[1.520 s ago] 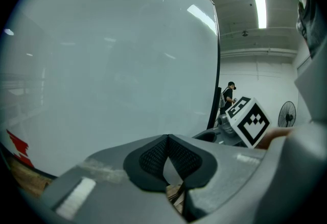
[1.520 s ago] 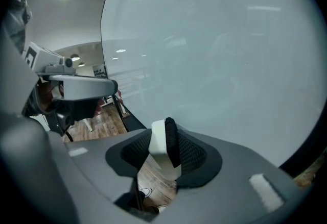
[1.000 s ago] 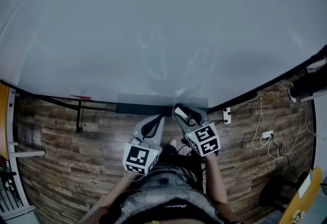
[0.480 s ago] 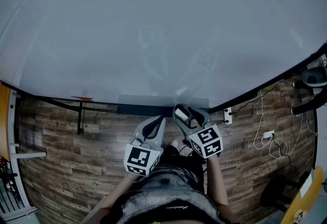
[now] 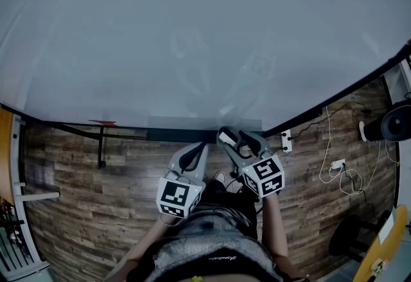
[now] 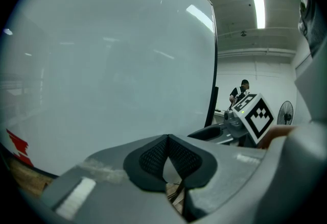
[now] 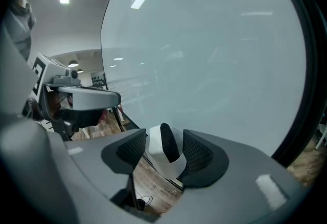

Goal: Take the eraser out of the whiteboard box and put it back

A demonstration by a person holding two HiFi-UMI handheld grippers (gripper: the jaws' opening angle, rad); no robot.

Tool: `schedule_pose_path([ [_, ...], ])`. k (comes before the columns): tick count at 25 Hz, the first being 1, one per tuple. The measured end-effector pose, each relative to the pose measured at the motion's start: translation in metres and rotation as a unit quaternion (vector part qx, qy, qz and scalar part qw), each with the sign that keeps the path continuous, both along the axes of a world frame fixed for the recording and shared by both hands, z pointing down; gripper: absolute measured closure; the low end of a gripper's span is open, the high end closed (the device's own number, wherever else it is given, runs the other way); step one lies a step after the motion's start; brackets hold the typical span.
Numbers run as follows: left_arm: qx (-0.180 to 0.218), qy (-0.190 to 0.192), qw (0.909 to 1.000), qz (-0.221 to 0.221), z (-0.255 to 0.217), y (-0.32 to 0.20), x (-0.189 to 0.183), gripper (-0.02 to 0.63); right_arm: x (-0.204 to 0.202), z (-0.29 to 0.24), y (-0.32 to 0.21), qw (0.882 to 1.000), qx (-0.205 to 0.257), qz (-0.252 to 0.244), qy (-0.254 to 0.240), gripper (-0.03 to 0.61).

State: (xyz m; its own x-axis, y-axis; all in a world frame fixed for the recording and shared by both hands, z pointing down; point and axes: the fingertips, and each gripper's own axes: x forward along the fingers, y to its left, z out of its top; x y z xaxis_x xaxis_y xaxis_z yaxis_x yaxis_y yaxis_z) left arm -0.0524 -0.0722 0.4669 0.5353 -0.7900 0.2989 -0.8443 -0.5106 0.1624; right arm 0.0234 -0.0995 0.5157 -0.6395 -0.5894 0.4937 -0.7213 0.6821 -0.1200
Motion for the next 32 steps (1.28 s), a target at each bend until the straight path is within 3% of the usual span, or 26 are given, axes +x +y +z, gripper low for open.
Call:
schedule_pose_path([
  [3, 0.001, 0.005, 1.0, -0.001, -0.001, 0.0, -0.001, 0.612, 0.0, -0.005, 0.002, 1.0, 0.009, -0.006, -0.005, 0.35],
  [15, 0.014, 0.004, 0.9998, 0.009, -0.006, -0.007, 0.005, 0.612, 0.007, -0.019, 0.004, 0.999, 0.032, -0.013, 0.004, 0.557],
  [23, 0.025, -0.001, 0.9995, 0.017, -0.013, -0.01, 0.011, 0.612, -0.003, -0.034, 0.006, 0.998, 0.044, -0.035, -0.023, 0.575],
  [32, 0.057, 0.009, 0.9981, 0.024, -0.036, -0.017, 0.018, 0.612, -0.022, -0.071, 0.009, 0.991, 0.095, -0.053, -0.075, 0.575],
])
